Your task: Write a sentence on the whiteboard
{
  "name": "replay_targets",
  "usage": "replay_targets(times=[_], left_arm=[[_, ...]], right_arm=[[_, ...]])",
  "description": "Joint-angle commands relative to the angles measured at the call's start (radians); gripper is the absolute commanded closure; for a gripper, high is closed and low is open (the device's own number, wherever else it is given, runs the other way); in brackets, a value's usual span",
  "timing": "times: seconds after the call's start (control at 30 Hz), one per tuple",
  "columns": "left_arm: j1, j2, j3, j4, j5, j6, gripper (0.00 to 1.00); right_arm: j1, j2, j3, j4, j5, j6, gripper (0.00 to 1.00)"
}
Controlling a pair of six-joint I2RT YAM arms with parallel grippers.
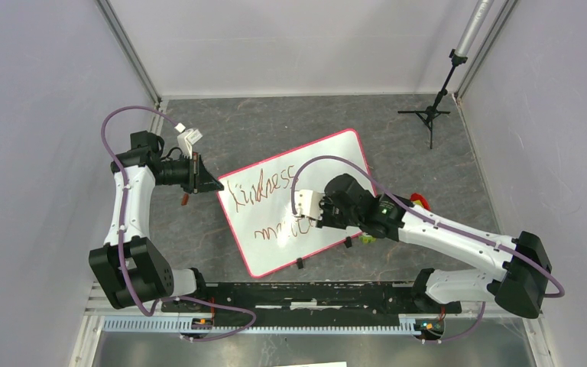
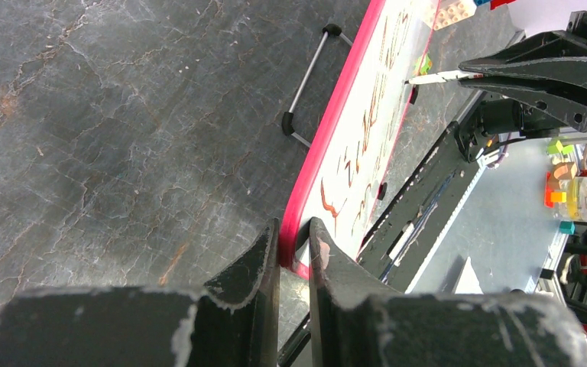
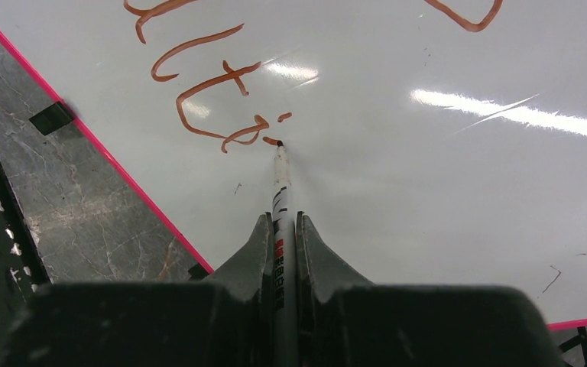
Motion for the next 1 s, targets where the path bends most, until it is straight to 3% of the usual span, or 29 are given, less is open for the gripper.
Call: replay_targets(times=[0.0, 0.5, 0.7, 0.97], left_arm=[[-0.036, 0.004, -0.002, -0.023, -0.031, -0.004, 0.85], [-0.039, 0.003, -0.013, -0.001, -0.038, -0.016, 0.85], [-0.041, -0.003, -0.013, -0.001, -0.046, -0.02, 0.85], [-0.041, -0.009, -0.011, -0.001, -0.046, -0.024, 0.85]], right_arm=[[-0.016, 0.002, -0.023, -0.009, -0.013, -0.013, 1.0], [0.061, 0.025, -0.067, -0.041, -0.103, -0.022, 1.0], [0.076, 0.056, -0.005, -0.041, -0.152, -0.013, 1.0], [0.034, -0.036, 0.027, -0.022, -0.096, 0.006, 1.0]])
